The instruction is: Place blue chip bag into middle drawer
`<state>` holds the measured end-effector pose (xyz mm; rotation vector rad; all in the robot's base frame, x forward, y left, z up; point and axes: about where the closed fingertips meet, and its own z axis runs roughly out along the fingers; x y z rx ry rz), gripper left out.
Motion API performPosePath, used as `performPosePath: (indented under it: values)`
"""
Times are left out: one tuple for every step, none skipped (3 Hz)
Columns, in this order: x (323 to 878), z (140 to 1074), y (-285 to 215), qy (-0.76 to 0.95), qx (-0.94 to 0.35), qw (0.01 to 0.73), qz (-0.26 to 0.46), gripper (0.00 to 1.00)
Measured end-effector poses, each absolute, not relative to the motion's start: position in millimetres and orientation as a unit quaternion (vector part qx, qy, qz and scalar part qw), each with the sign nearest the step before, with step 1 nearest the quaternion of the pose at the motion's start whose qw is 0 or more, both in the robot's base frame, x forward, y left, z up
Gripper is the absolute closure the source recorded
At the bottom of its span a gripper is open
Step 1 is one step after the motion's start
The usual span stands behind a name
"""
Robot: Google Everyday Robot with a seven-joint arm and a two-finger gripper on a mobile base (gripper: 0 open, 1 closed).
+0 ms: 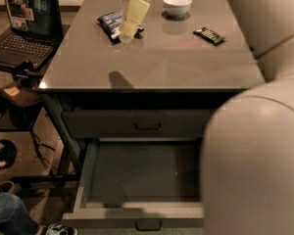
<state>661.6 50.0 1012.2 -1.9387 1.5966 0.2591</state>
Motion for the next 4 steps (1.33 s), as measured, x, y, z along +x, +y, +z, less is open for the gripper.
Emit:
performPosePath:
  values:
    - [652.9,1025.2,-3.8,0.655,-0.667,0.35,0.058,0.0]
    - [632.4,1041.3,-70.5,0.716,-0.58,0.388,-0.005,0.0]
    - [629.6,1025.8,-107.9,0.754,-0.525,0.394,-0.017,0.0]
    - [647.2,1008.5,-100.9,0.757,-0.508,0.41,-0.008,0.0]
